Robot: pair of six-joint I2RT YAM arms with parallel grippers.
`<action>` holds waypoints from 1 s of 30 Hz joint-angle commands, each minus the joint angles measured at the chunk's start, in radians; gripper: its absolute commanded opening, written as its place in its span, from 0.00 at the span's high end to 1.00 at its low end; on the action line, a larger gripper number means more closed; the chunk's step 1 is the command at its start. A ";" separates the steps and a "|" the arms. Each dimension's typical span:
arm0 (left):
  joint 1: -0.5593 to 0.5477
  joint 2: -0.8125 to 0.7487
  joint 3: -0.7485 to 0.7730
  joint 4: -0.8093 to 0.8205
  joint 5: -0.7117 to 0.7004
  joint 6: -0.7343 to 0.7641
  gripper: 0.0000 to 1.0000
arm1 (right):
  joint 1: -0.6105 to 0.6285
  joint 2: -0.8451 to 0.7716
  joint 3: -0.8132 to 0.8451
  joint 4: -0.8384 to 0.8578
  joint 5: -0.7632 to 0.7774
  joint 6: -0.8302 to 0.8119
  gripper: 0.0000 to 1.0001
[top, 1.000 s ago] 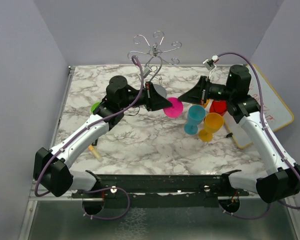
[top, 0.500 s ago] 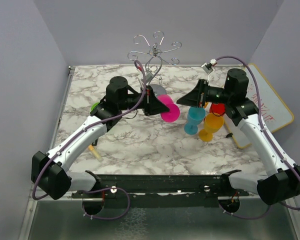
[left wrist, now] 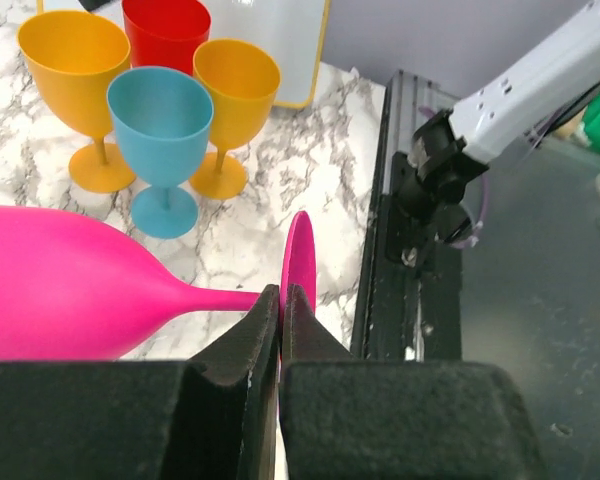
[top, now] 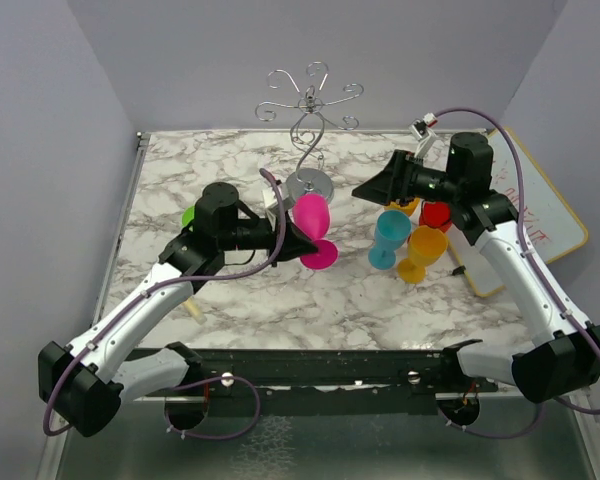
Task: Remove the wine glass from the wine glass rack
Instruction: Place the wine glass at the center of the board.
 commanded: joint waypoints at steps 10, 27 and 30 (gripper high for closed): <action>-0.005 -0.097 -0.096 -0.037 0.097 0.431 1.00 | -0.001 0.000 0.075 -0.093 0.226 -0.135 0.21; -0.006 -0.216 -0.152 -0.103 0.212 0.795 1.00 | -0.001 0.156 0.136 0.028 -0.416 -0.139 0.19; -0.012 -0.213 -0.141 -0.117 0.264 0.807 1.00 | -0.001 0.186 0.163 0.044 -0.457 -0.159 0.19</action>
